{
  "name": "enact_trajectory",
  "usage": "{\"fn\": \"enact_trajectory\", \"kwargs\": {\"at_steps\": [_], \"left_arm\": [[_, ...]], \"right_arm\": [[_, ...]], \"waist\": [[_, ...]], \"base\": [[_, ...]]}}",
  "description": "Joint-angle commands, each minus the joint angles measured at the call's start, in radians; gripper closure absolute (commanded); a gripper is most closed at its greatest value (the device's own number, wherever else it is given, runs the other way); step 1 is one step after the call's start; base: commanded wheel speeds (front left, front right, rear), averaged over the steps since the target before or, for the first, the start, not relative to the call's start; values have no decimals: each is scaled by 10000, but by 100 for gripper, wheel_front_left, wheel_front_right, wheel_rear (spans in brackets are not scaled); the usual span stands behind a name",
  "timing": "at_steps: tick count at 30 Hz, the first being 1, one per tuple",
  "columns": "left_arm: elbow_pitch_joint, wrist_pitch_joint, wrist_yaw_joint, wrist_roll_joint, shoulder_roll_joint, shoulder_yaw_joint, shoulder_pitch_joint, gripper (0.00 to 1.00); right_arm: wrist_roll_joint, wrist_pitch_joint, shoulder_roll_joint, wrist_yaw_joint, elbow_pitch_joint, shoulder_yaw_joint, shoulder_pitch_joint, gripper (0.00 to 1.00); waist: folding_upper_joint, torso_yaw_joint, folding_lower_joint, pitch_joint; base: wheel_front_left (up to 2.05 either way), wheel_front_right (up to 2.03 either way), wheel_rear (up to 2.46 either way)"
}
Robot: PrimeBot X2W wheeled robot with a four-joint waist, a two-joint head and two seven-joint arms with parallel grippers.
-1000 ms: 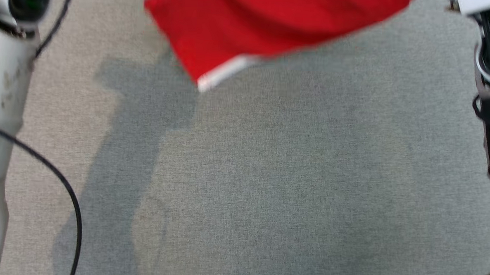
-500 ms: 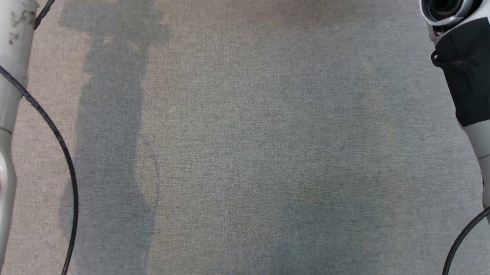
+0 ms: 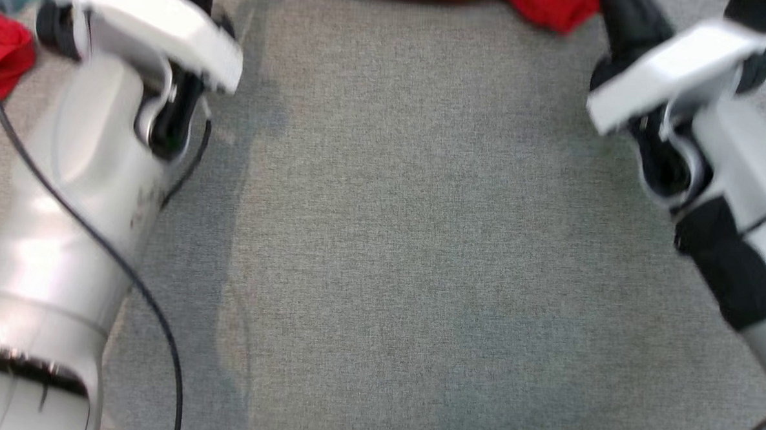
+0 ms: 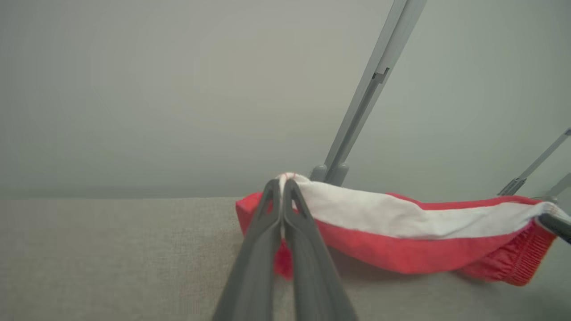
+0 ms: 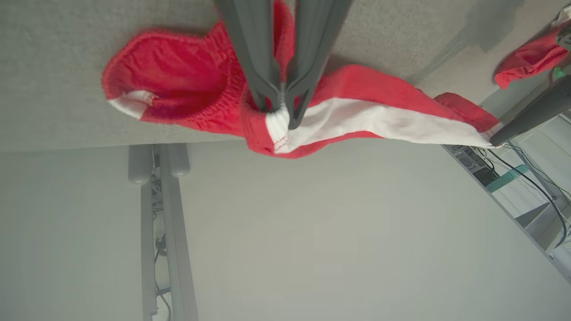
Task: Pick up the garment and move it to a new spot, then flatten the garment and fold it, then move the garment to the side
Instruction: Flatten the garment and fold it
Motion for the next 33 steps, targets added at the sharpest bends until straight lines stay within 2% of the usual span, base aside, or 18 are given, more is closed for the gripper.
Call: {"fn": "enact_trajectory", "kwargs": {"at_steps": [1, 6, 11, 16, 25, 29, 30, 33], "left_arm": [[-336, -86, 1, -119, 297, -15, 608, 100], [-1741, -151, 22, 44, 816, -42, 2684, 100], [-3735, -150, 473, 459, 1427, -230, 4972, 100], [-6346, 339, 1330, 395, 2201, -361, 7273, 100], [-11025, 2030, 3579, -32, 3601, -114, 10621, 100], [-12504, 2705, 4349, -63, 4001, -230, 11607, 100], [-12504, 2705, 4349, -63, 4001, -230, 11607, 100], [-13346, 3143, 4848, -27, 4285, -292, 12170, 100]], "right_arm": [[181, -82, -185, 1, -412, 166, 662, 100], [358, -84, -614, 1, -1701, -150, 2739, 100], [457, -75, -899, 1, -2720, -258, 4601, 100], [855, -27, -1221, 1, -3229, -183, 6126, 100], [1265, 426, -1672, 1, -4169, -356, 8038, 100], [1327, 738, -1828, 1, -4620, -661, 8908, 100], [1327, 738, -1828, 1, -4620, -661, 8908, 100], [1301, 1019, -1903, 1, -4983, -990, 9611, 100]], "waist": [[0, 13, -1, -241], [0, -123, -1, -849], [0, -196, -1, -1583], [0, -249, -1, -2355], [0, -270, -1, -3345], [0, -196, -1, -3666], [0, -196, -1, -3666], [0, -148, -1, -3849]], "base": [[0, 0, 0], [0, 0, 0], [0, 0, 0], [0, 0, 0], [0, 0, 0], [0, 0, 0], [0, 0, 0], [0, 0, 0]]}}
